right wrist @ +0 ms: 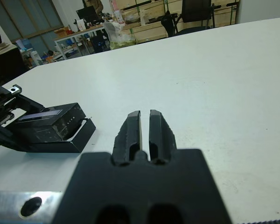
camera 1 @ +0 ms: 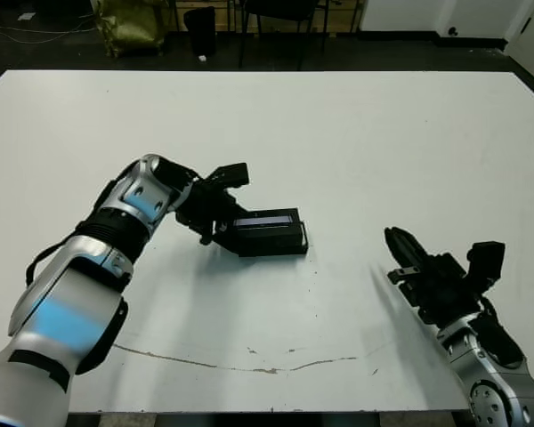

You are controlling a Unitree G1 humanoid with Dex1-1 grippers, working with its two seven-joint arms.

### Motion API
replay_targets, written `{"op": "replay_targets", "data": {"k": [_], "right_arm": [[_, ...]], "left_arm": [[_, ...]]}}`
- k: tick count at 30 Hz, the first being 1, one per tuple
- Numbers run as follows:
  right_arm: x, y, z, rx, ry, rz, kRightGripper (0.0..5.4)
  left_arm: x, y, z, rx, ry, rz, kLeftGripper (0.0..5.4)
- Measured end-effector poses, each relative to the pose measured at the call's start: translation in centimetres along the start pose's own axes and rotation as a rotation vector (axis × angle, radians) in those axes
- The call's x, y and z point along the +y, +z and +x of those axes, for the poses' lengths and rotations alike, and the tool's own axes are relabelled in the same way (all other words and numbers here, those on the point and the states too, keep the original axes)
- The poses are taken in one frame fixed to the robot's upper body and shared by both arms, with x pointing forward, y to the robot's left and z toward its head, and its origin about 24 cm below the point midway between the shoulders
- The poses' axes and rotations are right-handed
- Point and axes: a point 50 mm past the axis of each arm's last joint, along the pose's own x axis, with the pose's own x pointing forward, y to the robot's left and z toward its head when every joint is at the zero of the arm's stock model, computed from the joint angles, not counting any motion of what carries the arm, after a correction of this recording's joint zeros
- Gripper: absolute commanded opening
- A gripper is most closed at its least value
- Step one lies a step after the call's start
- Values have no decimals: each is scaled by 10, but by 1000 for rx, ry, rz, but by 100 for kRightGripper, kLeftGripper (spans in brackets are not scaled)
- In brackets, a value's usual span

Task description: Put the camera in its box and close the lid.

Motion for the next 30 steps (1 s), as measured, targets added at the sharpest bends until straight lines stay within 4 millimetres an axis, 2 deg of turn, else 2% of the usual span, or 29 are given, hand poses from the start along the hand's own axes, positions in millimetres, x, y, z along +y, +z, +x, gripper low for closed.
{"op": "replay_targets", "data": {"k": [13, 19, 30], "right_arm": [[-2, -3, 1, -6, 20, 4, 0], [-4, -5, 2, -2, 29, 20, 0], [-4, -5, 2, -14, 27, 4, 0]], "left_arm": [[-2, 0, 3, -47, 7, 2, 258], [-4, 2, 8, -73, 5, -70, 258], [-5, 3, 5, -101, 31, -117, 258]]}}
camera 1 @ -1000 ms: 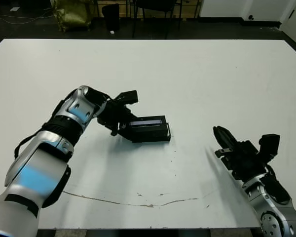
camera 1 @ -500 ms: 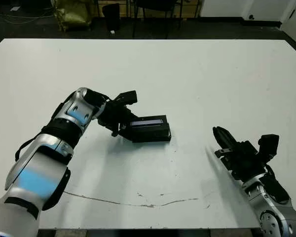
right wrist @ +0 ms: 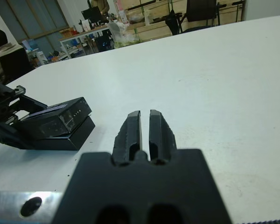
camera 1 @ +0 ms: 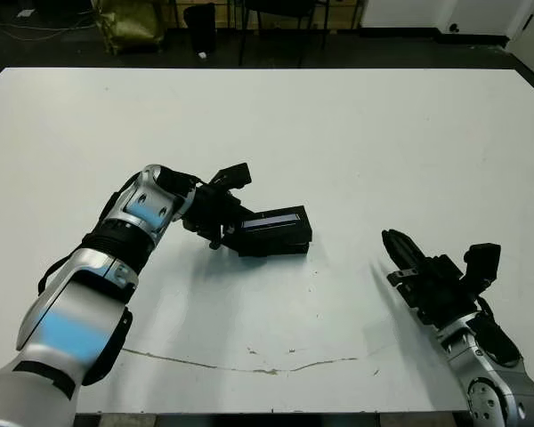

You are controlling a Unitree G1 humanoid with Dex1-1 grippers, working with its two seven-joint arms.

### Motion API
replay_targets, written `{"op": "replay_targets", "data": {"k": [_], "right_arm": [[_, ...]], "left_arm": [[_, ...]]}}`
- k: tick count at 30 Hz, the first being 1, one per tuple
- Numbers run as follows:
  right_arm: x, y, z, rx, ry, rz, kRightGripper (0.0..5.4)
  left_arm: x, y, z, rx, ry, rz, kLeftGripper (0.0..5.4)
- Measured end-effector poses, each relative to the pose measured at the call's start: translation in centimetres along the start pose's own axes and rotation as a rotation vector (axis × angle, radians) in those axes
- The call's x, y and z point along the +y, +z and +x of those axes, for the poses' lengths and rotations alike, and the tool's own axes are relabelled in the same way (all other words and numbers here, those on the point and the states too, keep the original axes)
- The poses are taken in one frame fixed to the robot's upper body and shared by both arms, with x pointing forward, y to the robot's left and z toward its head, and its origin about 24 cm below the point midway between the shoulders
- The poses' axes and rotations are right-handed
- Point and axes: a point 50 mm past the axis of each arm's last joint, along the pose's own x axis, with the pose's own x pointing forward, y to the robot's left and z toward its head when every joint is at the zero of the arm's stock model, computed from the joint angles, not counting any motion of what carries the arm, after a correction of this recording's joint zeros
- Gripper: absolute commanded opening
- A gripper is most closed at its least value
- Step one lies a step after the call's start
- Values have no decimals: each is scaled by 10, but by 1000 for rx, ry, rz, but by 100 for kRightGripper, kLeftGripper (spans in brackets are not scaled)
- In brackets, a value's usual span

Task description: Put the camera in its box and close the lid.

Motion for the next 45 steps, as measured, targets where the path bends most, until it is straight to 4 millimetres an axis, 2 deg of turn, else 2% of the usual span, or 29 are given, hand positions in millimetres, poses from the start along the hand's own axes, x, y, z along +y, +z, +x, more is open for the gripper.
{"op": "replay_targets", "data": {"k": [10, 17, 30, 45], "right_arm": [[1, 0, 0, 3, -2, -14, 0], [2, 2, 0, 3, -1, -14, 0], [1, 1, 0, 7, -1, -19, 0], [3, 3, -2, 14, -15, -9, 0]], "left_arm": [[-1, 5, -4, 26, 29, 50, 258], [-2, 2, -3, 36, 30, 7, 258], [-4, 4, -2, 28, 26, 94, 258], [-6, -2, 0, 27, 23, 104, 258]]}}
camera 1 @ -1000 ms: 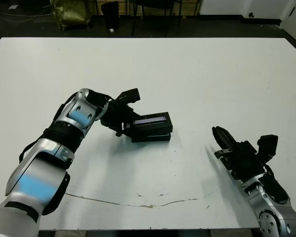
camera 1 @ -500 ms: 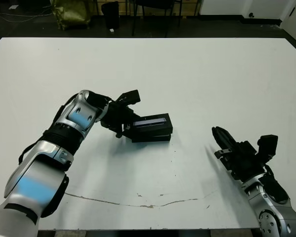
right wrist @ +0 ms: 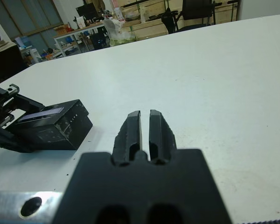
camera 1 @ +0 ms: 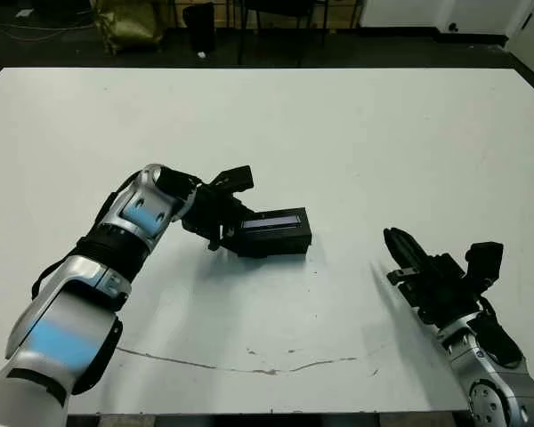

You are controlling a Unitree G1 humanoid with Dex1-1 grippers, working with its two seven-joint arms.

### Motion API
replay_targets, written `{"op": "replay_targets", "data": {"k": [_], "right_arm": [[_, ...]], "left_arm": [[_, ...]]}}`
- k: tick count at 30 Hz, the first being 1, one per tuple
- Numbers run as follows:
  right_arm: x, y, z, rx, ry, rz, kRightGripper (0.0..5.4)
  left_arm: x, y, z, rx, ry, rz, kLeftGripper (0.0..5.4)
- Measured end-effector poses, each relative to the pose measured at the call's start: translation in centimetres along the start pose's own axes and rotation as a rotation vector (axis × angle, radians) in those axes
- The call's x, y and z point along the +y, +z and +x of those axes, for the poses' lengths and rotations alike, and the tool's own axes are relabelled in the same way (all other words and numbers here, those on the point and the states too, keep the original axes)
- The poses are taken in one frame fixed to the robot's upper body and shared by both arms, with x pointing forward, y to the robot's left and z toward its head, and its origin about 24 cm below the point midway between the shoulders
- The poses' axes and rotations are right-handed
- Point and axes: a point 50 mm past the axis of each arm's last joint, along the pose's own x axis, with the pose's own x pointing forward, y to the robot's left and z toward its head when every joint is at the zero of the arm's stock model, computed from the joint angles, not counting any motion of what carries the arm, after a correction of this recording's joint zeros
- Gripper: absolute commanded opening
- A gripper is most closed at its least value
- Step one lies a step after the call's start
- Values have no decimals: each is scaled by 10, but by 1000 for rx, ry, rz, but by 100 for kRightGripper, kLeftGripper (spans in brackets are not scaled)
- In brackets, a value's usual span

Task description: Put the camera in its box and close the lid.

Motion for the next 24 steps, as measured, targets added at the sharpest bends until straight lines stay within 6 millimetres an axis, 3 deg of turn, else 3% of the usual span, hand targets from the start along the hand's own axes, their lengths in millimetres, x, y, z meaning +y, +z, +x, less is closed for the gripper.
{"op": "replay_targets", "data": {"k": [24], "right_arm": [[2, 2, -1, 23, -15, -11, 0]], "left_arm": [[-1, 0, 8, 39, 22, 47, 258]]}}
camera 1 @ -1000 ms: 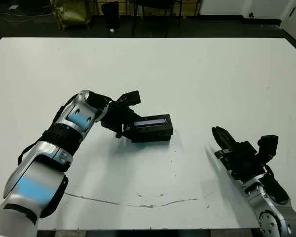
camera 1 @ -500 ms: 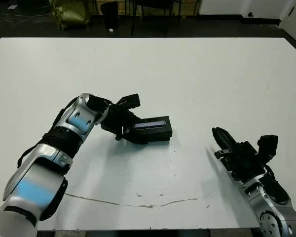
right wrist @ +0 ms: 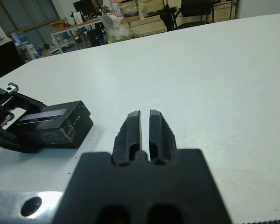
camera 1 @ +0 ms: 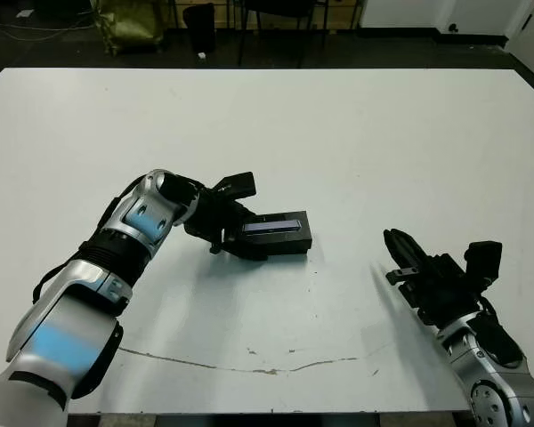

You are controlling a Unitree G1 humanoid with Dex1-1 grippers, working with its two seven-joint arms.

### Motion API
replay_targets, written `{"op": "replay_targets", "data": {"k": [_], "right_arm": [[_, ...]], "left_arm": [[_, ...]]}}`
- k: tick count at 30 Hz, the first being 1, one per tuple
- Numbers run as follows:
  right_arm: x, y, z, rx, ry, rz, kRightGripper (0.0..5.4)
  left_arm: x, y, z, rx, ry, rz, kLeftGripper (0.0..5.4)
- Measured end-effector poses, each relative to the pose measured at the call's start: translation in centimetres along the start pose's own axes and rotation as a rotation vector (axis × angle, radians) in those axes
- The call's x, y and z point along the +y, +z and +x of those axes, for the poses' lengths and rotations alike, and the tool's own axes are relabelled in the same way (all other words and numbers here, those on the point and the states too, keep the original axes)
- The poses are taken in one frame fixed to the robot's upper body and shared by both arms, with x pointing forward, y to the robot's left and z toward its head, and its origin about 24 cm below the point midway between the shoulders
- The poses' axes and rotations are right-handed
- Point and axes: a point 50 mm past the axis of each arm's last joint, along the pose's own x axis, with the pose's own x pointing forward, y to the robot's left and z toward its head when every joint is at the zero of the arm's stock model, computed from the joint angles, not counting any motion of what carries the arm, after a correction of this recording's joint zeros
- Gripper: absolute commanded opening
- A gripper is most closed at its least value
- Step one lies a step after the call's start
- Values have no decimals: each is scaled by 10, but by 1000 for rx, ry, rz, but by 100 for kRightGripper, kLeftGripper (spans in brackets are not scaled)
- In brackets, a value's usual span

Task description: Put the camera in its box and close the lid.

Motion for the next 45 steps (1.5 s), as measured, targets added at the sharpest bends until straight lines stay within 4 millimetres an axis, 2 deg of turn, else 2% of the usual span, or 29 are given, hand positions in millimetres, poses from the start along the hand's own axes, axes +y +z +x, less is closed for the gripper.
{"op": "replay_targets", "data": {"k": [10, 13, 17, 23, 31, 45], "right_arm": [[-2, -4, 0, -1, 8, 12, 0], [-1, -4, 0, -4, 9, 11, 0], [-1, -3, 0, -8, 9, 8, 0], [0, -1, -1, -11, -1, 3, 0], [3, 4, -2, 4, -13, -4, 0], [-4, -7, 1, -1, 17, 15, 0]], "left_arm": [[-1, 7, 6, 46, 14, 125, 255], [0, 8, 8, 63, 14, 114, 313], [1, 21, 12, 112, 37, 262, 407], [1, 26, 16, 77, 94, 321, 539], [2, 22, 15, 62, 102, 291, 539], [1, 8, 12, -35, 70, 166, 539]]}}
